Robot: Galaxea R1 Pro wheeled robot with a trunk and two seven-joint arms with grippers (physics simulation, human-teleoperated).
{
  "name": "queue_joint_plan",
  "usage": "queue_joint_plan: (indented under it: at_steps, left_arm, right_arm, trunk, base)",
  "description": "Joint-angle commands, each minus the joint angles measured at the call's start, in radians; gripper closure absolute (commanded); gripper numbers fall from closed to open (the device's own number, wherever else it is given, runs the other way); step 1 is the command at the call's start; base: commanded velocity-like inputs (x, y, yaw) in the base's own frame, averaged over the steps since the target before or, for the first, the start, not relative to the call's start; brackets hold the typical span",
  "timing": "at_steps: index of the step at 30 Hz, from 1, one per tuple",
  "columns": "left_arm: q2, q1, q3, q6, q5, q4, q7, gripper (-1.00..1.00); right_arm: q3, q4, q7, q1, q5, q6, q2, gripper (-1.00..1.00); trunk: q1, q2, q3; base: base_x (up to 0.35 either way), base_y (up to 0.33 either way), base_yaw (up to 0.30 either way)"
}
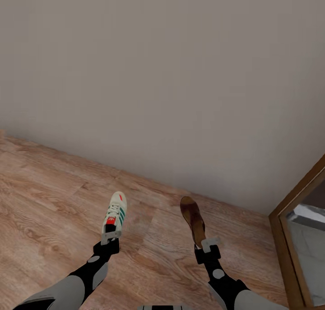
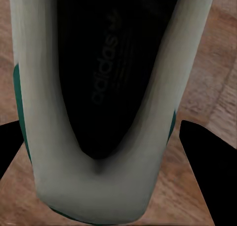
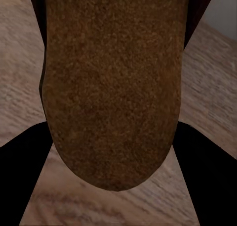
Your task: Pick up the two gym shoes and the two sandals from the corridor floor and place them onto the hallstand (shoe rack) in the corridor, making sure they are on the rack and not on the floor. Arrange them so the two gym shoes are next to each other and the two sandals are next to each other.
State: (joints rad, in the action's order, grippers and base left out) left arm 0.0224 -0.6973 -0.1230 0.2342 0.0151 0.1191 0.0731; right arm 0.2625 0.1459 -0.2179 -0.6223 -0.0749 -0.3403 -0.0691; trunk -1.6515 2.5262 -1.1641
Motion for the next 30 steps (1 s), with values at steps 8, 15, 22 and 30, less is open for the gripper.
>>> queue_joint_plan:
  at_steps: [8, 15, 22, 30]
  left_arm:
    - [0.003, -0.001, -0.004, 0.004, 0.006, -0.001, 0.000, 1.00]
    - [0.004, -0.001, -0.004, 0.004, 0.006, -0.001, -0.001, 1.00]
    - [0.004, -0.001, -0.004, 0.003, 0.006, -0.001, -0.001, 1.00]
    - [0.001, -0.001, -0.004, 0.003, 0.004, 0.000, 0.000, 1.00]
  right_arm:
    - [0.004, -0.003, -0.009, -0.001, -0.008, 0.000, 0.000, 1.00]
    - [0.004, -0.005, -0.009, -0.001, -0.009, 0.000, 0.000, 1.00]
    - [0.004, -0.005, -0.009, -0.001, -0.009, 0.000, -0.001, 1.00]
    - [0.004, -0.005, -0.009, -0.001, -0.009, 0.000, 0.000, 1.00]
  trunk:
    - [0.002, -0.001, 0.015]
    - [0.005, -0.002, 0.038]
    - [0.006, -0.003, 0.050]
    - [0.006, -0.003, 0.050]
  base:
    - [0.000, 0.000, 0.300]
    - [0.000, 0.000, 0.300]
    - [0.000, 0.000, 0.300]
    - [0.021, 0.005, 0.300]
